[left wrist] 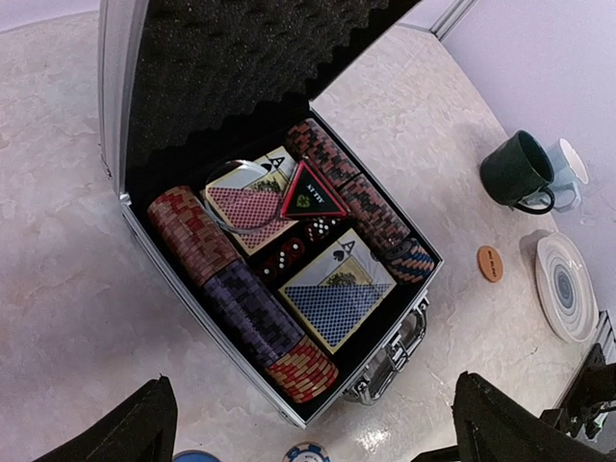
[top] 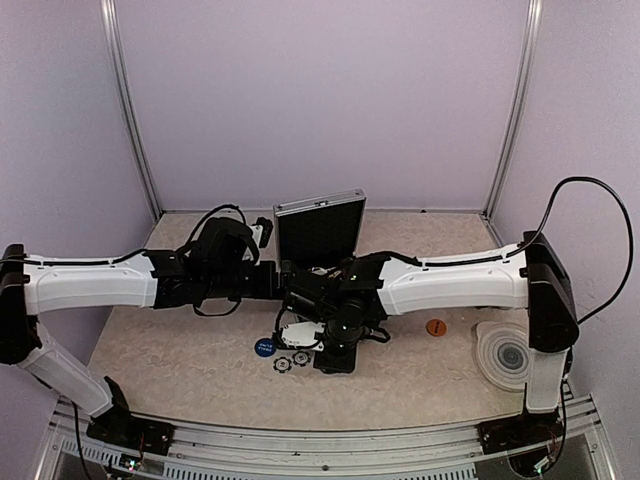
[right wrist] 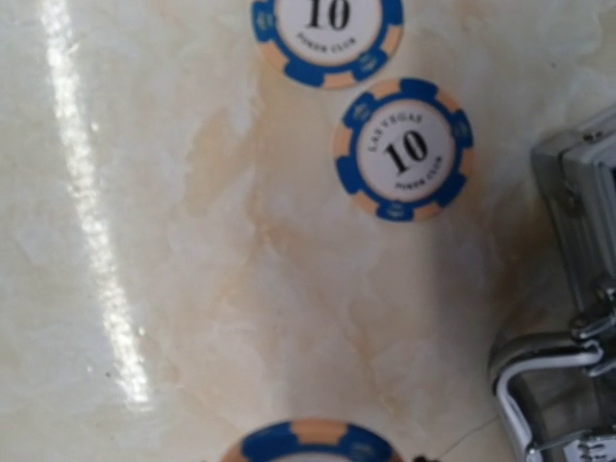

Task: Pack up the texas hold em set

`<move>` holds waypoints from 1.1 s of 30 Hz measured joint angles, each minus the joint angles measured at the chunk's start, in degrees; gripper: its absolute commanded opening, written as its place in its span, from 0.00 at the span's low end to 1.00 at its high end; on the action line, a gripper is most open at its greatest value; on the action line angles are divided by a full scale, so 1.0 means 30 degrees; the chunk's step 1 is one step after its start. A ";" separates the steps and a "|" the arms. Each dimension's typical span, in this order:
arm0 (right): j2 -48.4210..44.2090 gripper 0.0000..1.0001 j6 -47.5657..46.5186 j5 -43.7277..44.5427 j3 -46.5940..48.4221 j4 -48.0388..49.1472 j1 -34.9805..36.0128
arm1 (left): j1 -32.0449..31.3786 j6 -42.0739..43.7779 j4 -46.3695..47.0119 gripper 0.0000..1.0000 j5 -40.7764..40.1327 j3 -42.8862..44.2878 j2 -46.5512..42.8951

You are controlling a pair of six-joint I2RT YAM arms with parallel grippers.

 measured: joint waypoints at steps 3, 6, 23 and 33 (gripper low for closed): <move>-0.0022 0.42 0.0022 0.0000 -0.0109 0.0029 -0.0022 | -0.0131 -0.0058 0.0175 0.99 0.0080 0.0000 0.0306; -0.0022 0.42 0.0036 0.0000 -0.0175 0.0015 -0.0022 | -0.0189 -0.0131 0.0313 0.99 0.0197 0.0000 0.0546; -0.0022 0.42 0.0022 0.0015 -0.0255 0.0182 -0.0284 | -0.0211 -0.0102 0.0605 0.99 0.0466 0.0029 0.0758; -0.0022 0.42 0.0015 0.0015 -0.0350 0.0189 -0.0474 | -0.0211 0.0080 0.0634 0.99 0.0488 0.0124 0.0998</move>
